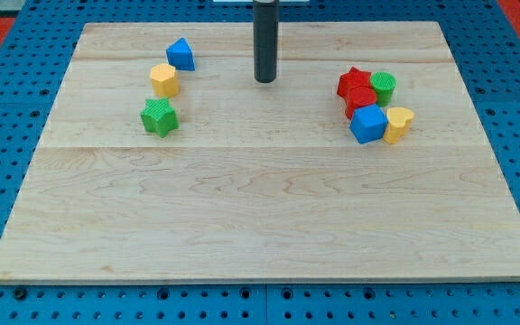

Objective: Place the green star to the left of the yellow hexagon

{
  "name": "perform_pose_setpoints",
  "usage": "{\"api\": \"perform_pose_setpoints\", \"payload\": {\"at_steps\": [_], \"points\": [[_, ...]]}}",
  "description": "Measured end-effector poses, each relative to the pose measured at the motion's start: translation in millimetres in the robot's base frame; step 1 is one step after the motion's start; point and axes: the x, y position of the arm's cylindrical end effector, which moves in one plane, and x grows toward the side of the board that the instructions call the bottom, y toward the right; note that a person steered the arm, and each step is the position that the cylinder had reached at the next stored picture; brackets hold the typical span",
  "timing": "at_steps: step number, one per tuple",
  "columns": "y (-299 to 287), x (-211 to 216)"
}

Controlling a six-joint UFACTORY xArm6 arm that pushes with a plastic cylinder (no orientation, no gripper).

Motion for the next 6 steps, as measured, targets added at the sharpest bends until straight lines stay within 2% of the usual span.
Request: {"api": "perform_pose_setpoints", "payload": {"at_steps": [6], "points": [[-12.9,8.7]]}}
